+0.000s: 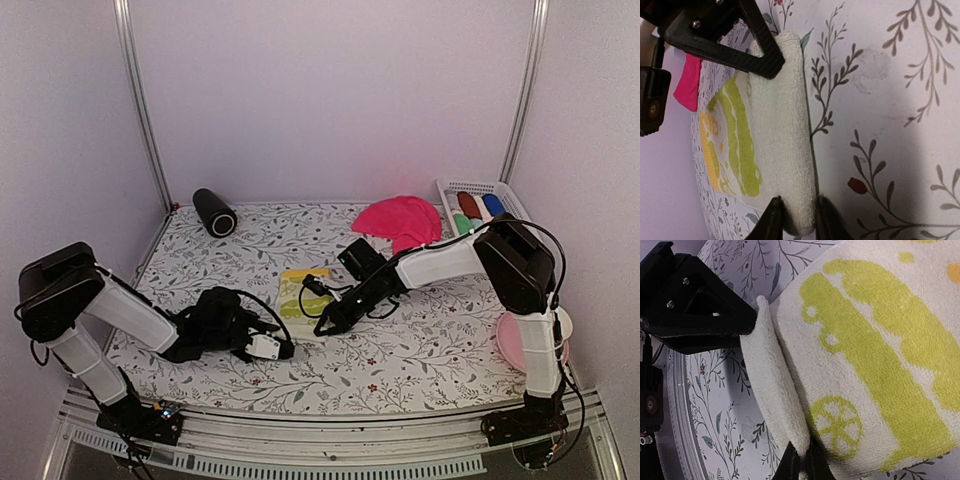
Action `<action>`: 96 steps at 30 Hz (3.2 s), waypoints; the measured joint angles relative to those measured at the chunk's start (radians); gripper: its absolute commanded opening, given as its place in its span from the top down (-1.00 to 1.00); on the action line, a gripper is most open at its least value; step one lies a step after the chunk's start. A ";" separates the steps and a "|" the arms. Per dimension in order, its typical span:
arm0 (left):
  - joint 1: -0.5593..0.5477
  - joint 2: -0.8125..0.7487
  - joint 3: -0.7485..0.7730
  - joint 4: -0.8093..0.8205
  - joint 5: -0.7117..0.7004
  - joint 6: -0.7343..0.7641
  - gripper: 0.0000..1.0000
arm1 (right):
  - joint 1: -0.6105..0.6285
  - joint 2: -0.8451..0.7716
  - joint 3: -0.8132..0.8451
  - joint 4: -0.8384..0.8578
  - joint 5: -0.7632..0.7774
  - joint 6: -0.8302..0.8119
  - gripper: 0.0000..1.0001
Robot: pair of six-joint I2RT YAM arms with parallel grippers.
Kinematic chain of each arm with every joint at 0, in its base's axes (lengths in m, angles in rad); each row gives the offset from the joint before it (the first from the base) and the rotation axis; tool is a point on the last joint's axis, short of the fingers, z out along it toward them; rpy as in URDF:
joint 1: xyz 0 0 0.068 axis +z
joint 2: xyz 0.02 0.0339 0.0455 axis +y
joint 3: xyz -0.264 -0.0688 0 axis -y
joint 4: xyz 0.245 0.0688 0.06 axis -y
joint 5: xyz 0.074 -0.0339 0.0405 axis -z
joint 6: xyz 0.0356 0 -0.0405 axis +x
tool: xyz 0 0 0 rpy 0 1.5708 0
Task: Roll the towels
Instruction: Roll the towel at the center of the board.
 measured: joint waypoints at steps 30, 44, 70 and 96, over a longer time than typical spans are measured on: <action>0.013 0.018 0.174 -0.306 0.070 -0.178 1.00 | 0.003 -0.217 -0.167 0.005 0.217 -0.167 -0.34; 0.132 0.082 0.401 -0.686 0.322 -0.263 1.00 | 0.207 -0.446 -0.478 0.409 0.439 -0.440 -0.37; 0.233 0.207 0.591 -0.999 0.547 -0.239 1.00 | 0.280 -0.216 -0.375 0.484 0.742 -0.680 0.02; 0.276 0.056 0.473 -0.958 0.573 -0.224 -0.05 | 0.278 -0.157 -0.241 0.301 0.613 -0.555 0.92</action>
